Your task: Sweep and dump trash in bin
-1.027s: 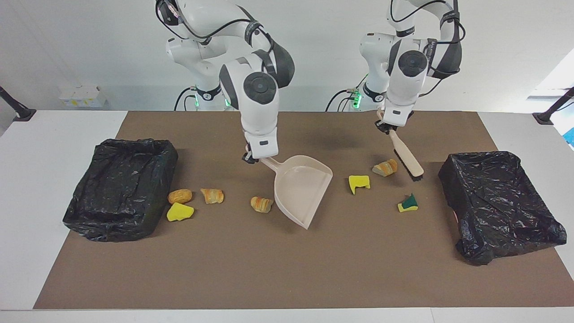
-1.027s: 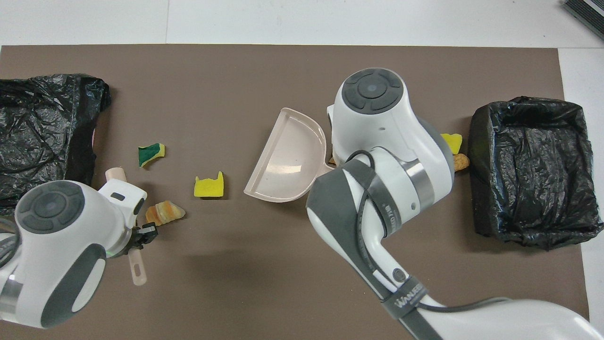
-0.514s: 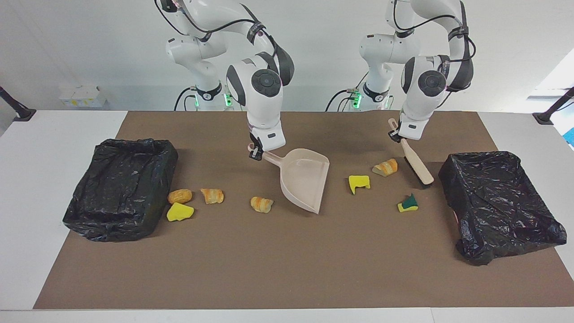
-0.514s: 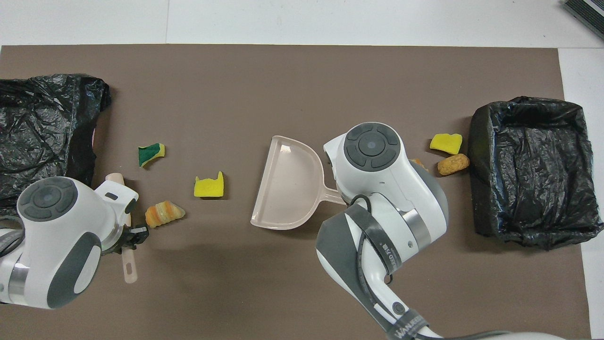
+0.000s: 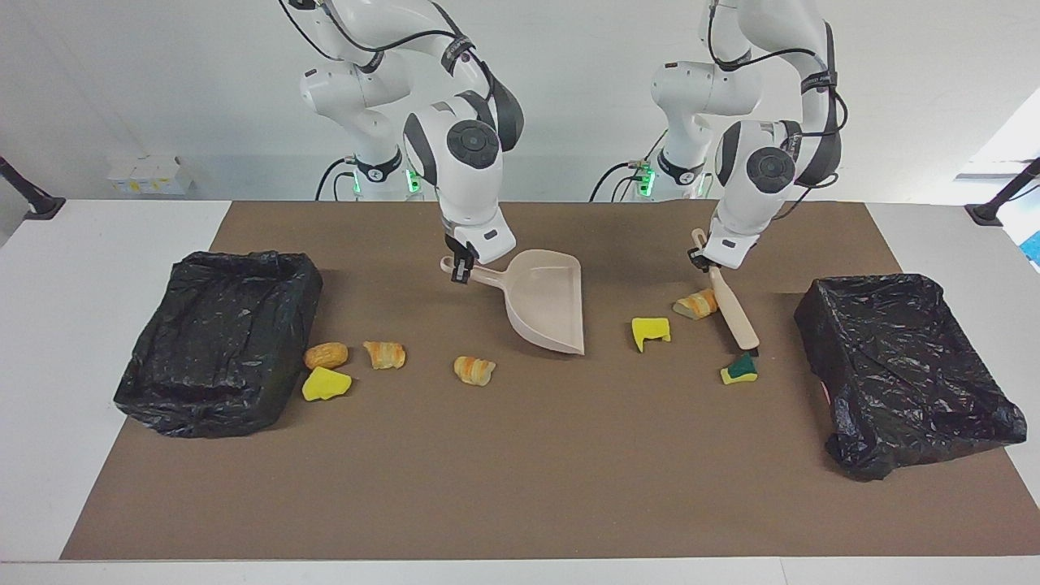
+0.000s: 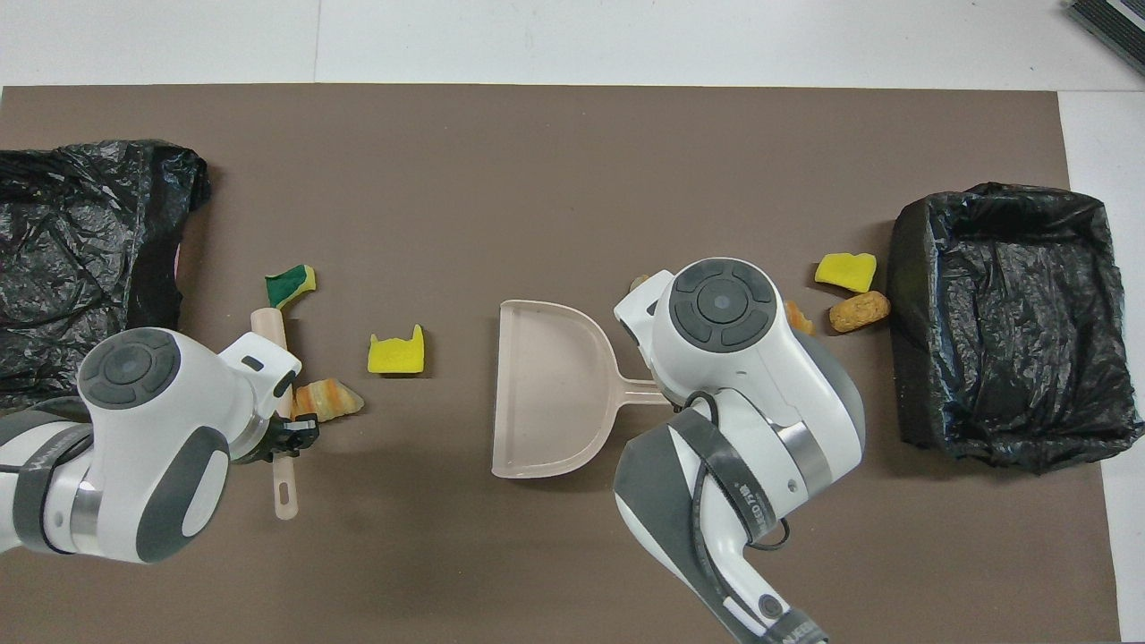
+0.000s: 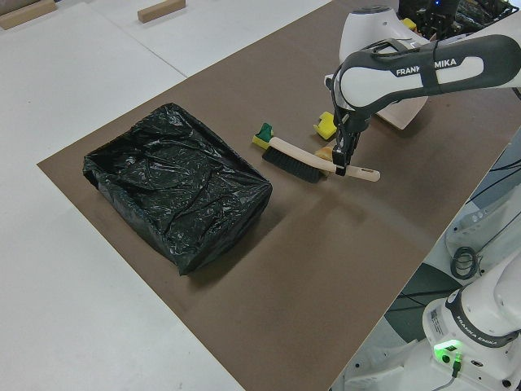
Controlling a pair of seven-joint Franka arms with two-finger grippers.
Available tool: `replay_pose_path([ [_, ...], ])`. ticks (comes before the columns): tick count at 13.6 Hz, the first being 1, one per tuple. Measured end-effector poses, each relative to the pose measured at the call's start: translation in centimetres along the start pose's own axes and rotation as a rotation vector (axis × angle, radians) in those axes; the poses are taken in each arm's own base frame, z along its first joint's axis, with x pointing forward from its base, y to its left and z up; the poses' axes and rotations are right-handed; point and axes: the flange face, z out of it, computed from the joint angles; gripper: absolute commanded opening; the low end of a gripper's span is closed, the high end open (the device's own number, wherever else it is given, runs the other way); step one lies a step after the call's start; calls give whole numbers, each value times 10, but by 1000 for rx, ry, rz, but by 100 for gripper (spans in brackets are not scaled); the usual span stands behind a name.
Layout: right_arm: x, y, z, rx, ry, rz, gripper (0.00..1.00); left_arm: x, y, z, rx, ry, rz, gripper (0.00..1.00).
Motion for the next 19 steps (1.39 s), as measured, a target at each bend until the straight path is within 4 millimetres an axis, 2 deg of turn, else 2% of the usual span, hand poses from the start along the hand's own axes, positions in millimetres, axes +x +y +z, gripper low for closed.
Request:
replay_pose_path([
  [2, 1, -1, 6, -8, 5, -9, 0, 2, 16, 2, -35, 12, 54, 0],
  [4, 4, -3, 10, -14, 7, -14, 0, 5, 24, 1, -62, 16, 130, 0],
  [9, 6, -6, 27, -23, 9, -27, 0, 8, 25, 1, -68, 23, 374, 0],
  [12, 6, -7, 34, -22, 7, -28, 0, 9, 25, -3, -67, 23, 451, 0],
  [14, 5, -8, 38, -19, 4, -28, 0, 15, 26, -20, -67, 10, 495, 0],
  [15, 4, -9, 41, -19, 5, -28, 0, 20, 26, -35, -68, 7, 509, 0],
  [17, 3, -9, 45, -18, 4, -28, 0, 38, 20, -70, -74, 16, 519, 0],
  [19, 3, -9, 45, -18, 4, -28, 0, 61, 11, -88, -66, 39, 508, 0],
])
